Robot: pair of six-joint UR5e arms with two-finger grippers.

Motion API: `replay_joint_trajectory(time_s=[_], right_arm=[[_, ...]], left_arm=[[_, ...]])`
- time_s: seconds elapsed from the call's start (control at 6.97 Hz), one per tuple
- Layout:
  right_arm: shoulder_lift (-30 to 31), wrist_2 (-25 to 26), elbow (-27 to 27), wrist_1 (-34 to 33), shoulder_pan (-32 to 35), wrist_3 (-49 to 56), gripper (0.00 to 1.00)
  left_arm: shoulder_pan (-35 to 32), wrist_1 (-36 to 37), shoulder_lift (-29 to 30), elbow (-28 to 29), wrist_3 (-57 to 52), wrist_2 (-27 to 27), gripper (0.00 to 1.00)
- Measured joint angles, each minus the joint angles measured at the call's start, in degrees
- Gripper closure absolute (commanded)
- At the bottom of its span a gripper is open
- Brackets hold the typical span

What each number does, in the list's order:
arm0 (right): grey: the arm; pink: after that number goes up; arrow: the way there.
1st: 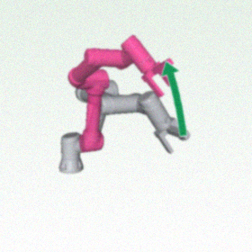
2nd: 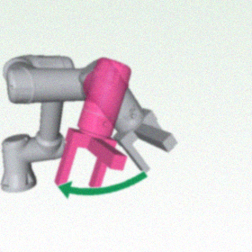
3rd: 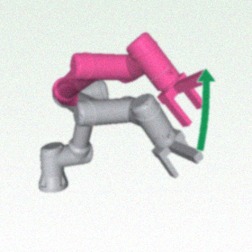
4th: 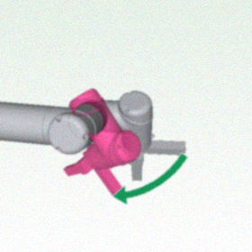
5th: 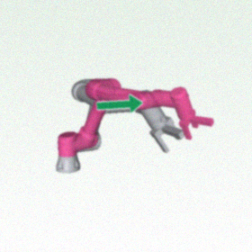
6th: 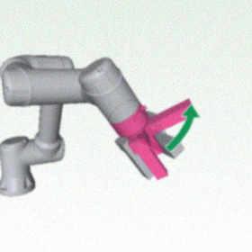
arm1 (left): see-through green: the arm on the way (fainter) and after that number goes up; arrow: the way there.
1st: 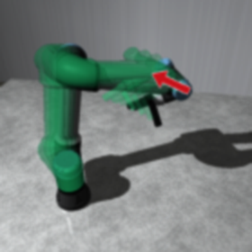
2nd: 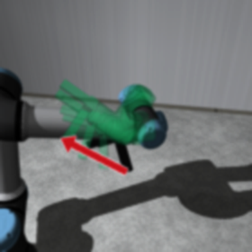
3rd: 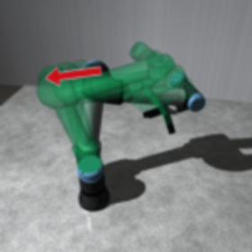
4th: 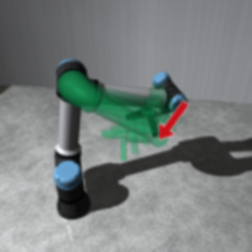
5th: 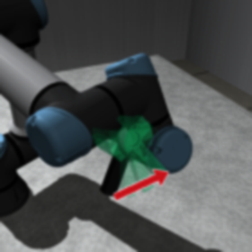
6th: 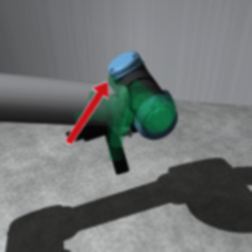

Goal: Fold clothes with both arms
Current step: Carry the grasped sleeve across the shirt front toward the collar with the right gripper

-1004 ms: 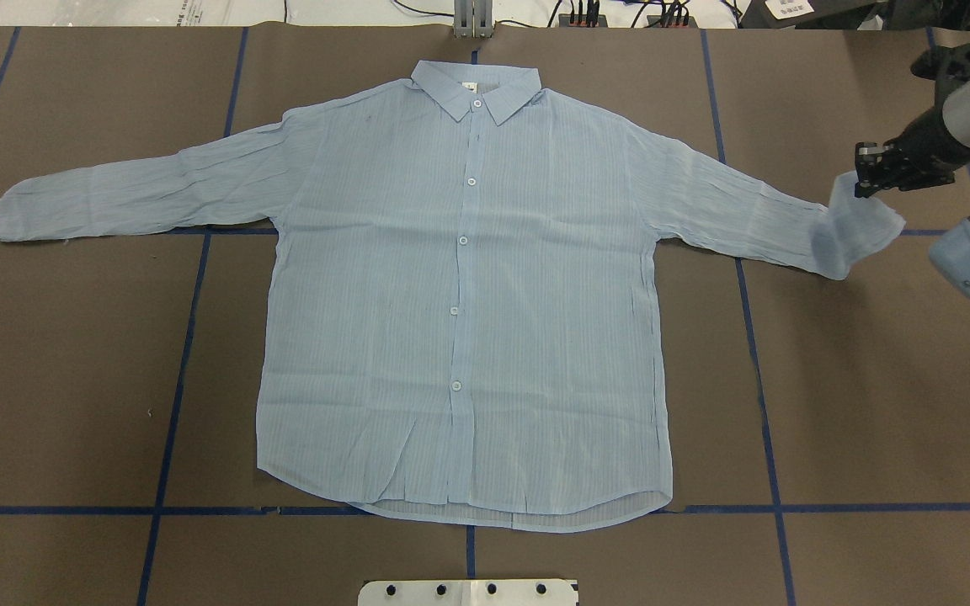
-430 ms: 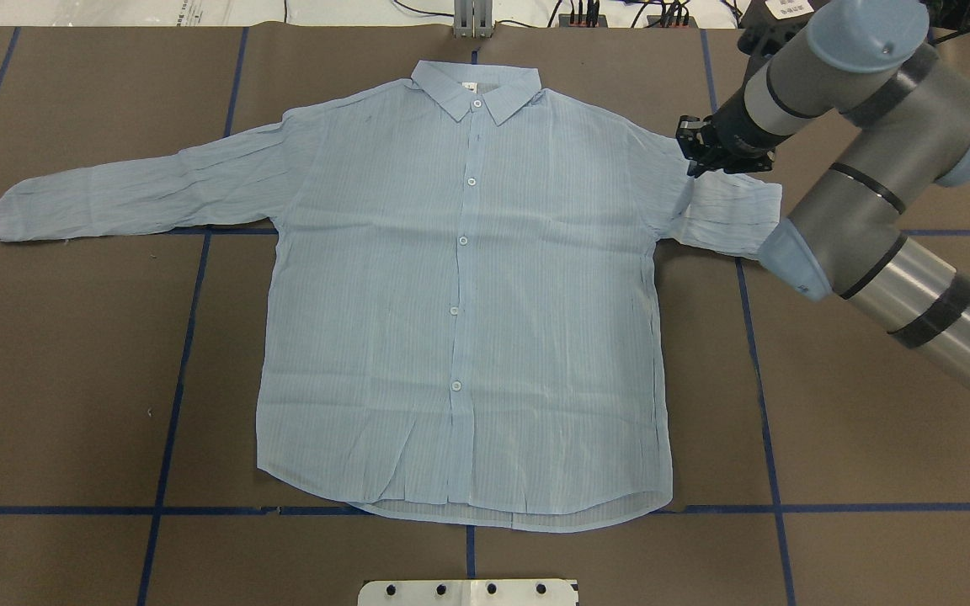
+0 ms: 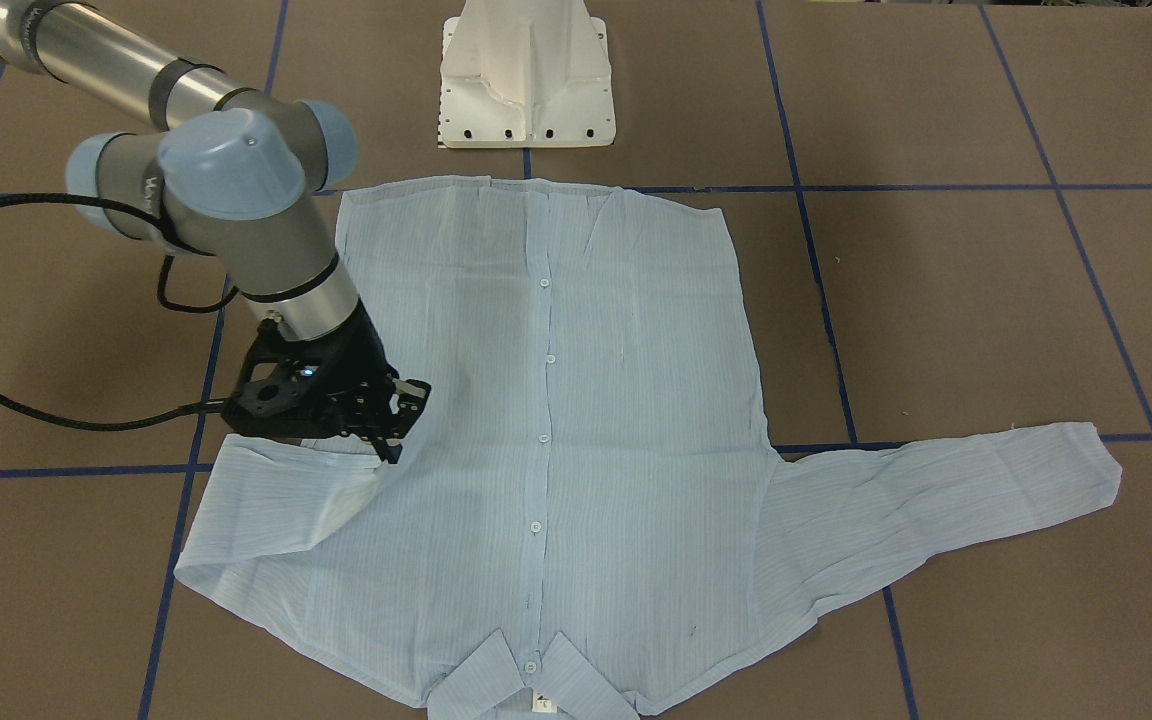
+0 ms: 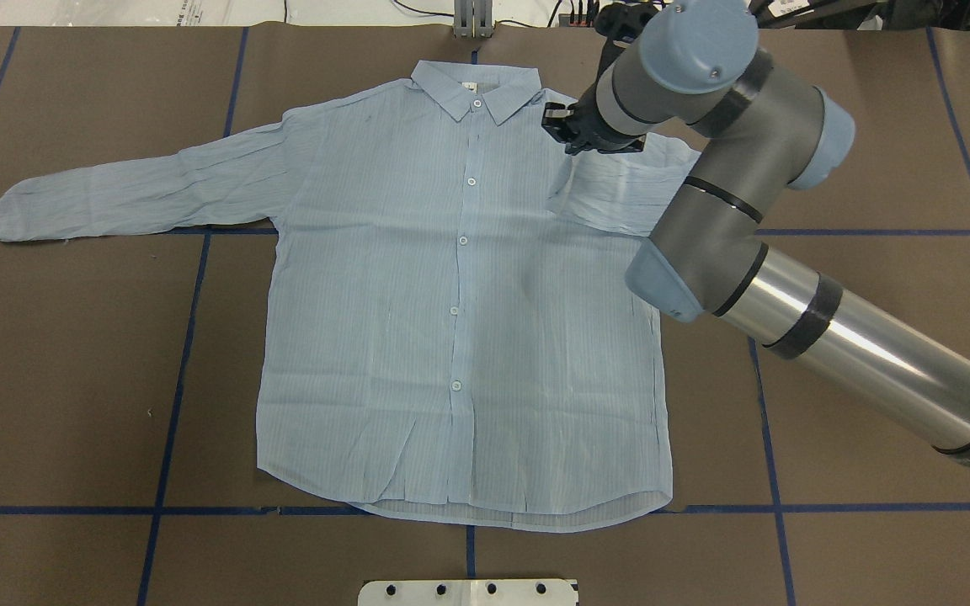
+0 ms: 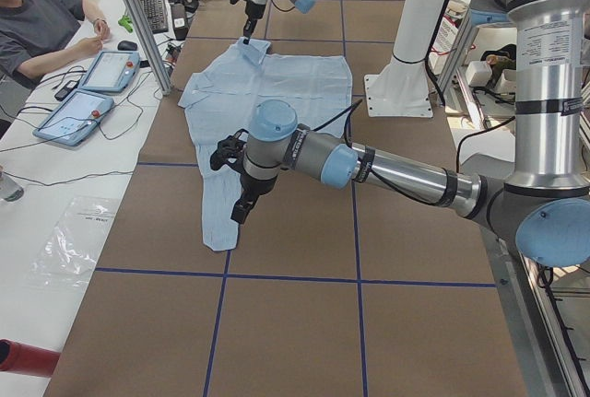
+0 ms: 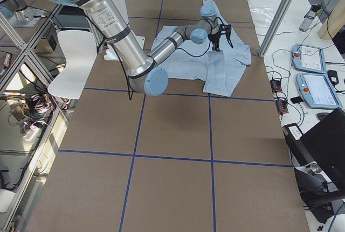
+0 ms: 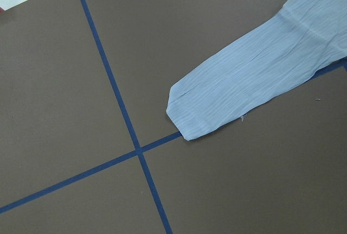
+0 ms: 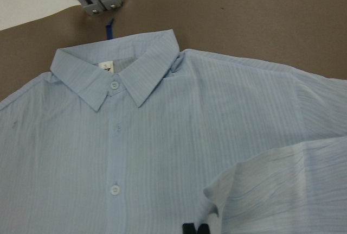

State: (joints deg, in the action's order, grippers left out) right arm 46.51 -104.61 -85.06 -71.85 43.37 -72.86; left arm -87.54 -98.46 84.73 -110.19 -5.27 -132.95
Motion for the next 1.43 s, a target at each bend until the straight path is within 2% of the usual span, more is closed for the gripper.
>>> replay_joint_trajectory(time_s=[0.57,1.15,1.29,1.43], right_arm=[[-10.3,9.2,12.1,9.3,-9.5,0.1,1.00],[-15.7,15.1,18.0,10.5,-14.8,0.1,1.00],[-16.3,15.8,18.6,10.5,-15.6,0.1,0.42],[-16.8,16.3,19.2,10.6,-16.2,0.1,0.00]], left_arm=[[0.0,-0.1,0.0,0.2,0.0,-1.4,0.00],[0.0,-0.1,0.0,0.3,0.0,-1.4,0.00],[0.0,-0.1,0.0,0.4,0.0,-1.4,0.00],[0.0,-0.1,0.0,0.4,0.0,-1.5,0.00]])
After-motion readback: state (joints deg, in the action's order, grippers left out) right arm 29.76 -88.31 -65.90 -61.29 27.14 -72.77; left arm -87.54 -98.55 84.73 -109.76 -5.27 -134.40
